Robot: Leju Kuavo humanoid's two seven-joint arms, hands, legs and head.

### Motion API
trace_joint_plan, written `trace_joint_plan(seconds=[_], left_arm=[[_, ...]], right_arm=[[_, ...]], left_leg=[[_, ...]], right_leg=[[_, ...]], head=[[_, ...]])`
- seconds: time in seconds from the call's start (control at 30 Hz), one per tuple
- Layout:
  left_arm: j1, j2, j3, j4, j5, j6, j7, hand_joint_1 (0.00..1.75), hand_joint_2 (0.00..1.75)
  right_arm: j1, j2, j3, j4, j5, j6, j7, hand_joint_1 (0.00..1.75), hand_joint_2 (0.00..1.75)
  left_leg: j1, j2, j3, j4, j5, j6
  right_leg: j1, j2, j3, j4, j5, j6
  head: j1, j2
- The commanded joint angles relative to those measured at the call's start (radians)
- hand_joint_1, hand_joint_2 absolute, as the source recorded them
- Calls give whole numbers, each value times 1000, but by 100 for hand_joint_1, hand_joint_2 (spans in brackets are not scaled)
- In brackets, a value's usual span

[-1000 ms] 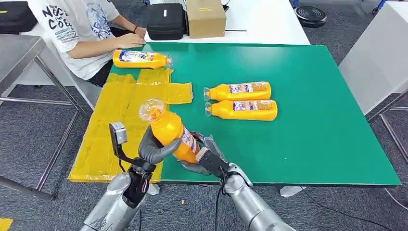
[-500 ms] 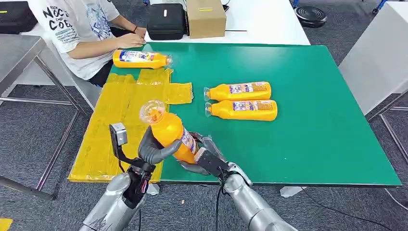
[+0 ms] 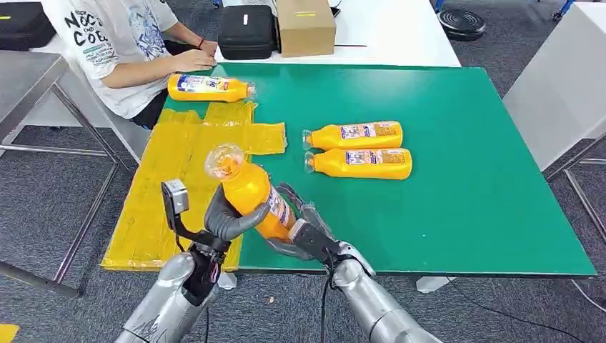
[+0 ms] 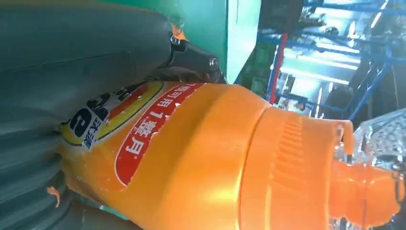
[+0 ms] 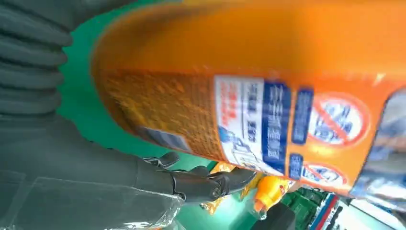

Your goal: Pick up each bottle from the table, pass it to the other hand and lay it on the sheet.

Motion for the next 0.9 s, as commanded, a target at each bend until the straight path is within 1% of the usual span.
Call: trace_joint_plan(seconds=[0.03, 0.07, 0.1, 0.13, 0.27, 0.43, 0.47, 0.5, 0.53, 0.6, 0.73, 0.77, 0.8, 0.83, 0.87, 0.9], left_arm=[[-121, 47, 65, 168, -48, 47, -1, 175, 175], [-133, 51, 75, 195, -50, 49, -1, 175, 175], [-141, 57, 85, 218, -55, 55, -4, 175, 175], [-146, 62, 92, 231, -65, 63, -9, 175, 175], [-180, 75, 128, 291, -126, 117, -28, 175, 175], [-186, 78, 134, 298, -133, 131, -28, 175, 175], [-269, 88, 179, 386, -172, 189, -30, 175, 175], [-282, 89, 175, 404, -203, 222, -41, 175, 175], [-297, 89, 181, 422, -211, 233, -41, 175, 175], [-336, 100, 195, 460, -262, 272, -64, 175, 175], [-339, 104, 199, 462, -261, 272, -64, 175, 175], [-338, 101, 201, 465, -264, 271, -65, 175, 175], [-339, 100, 202, 468, -275, 276, -67, 175, 175], [-344, 104, 209, 472, -290, 285, -73, 175, 175], [-354, 112, 204, 474, -329, 319, -88, 175, 175], [-364, 116, 201, 473, -361, 342, -100, 175, 175]], right_arm=[[61, -85, 77, -156, 40, 20, 2, 0, 0], [78, -95, 79, -198, 45, 20, 2, 0, 0], [95, -105, 84, -240, 58, 22, 8, 0, 0], [109, -110, 83, -273, 66, 25, 16, 0, 0], [161, -140, 92, -387, 113, 56, 47, 0, 0], [163, -143, 94, -392, 115, 59, 47, 0, 0], [122, -147, 94, -400, 114, 93, 61, 0, 0], [121, -146, 91, -398, 114, 93, 62, 0, 0], [119, -146, 88, -400, 114, 92, 63, 0, 0], [132, -153, 66, -421, 109, 87, 67, 0, 0], [138, -158, 64, -422, 109, 87, 67, 0, 0], [142, -157, 63, -428, 109, 85, 68, 0, 0], [146, -158, 60, -433, 110, 84, 68, 0, 0], [154, -162, 50, -445, 109, 82, 68, 0, 0], [164, -166, 33, -457, 100, 80, 66, 0, 0], [172, -170, 20, -468, 93, 80, 65, 0, 0]], left_leg=[[1, -1, 7, -1, -2, -2], [1, -1, 8, 0, -3, -2], [0, -2, 4, -1, -1, -1], [1, -2, 7, 0, -3, -2], [1, -1, 5, 0, -2, -1], [1, 0, 7, 0, -3, -2], [1, -1, 5, 0, -2, -2], [1, -1, 7, 0, -3, -2], [1, 1, 4, 2, -2, -2], [1, 0, 3, 2, -2, -2], [0, 0, 2, 0, 0, -2], [1, 0, 6, 0, -1, -3], [1, 0, 4, 0, -1, -2], [0, 0, 3, 0, 0, -2], [1, -1, 6, 0, -2, -3], [1, -1, 4, 0, -1, -3]], right_leg=[[1, -2, 8, -1, -3, -2], [1, -2, 9, 0, -4, -2], [1, -2, 4, -1, -2, -1], [1, -2, 7, 0, -3, -2], [1, -1, 6, 0, -2, -1], [1, -1, 8, 0, -4, -2], [1, -2, 5, 0, -2, -1], [1, -2, 7, 0, -4, -2], [1, 0, 4, 1, -2, -1], [1, -1, 4, 2, -2, -2], [0, -1, 2, 0, -1, -1], [1, -1, 6, 0, -2, -2], [1, -1, 4, 0, -2, -1], [0, -1, 3, 0, -1, -1], [1, -1, 7, 0, -3, -1], [1, -1, 5, 0, -2, -1]], head=[[0, 0], [0, 0], [0, 0], [0, 0], [0, 0], [0, 0], [0, 0], [0, 0], [0, 0], [0, 0], [0, 0], [0, 0], [0, 0], [0, 0], [0, 0], [0, 0]])
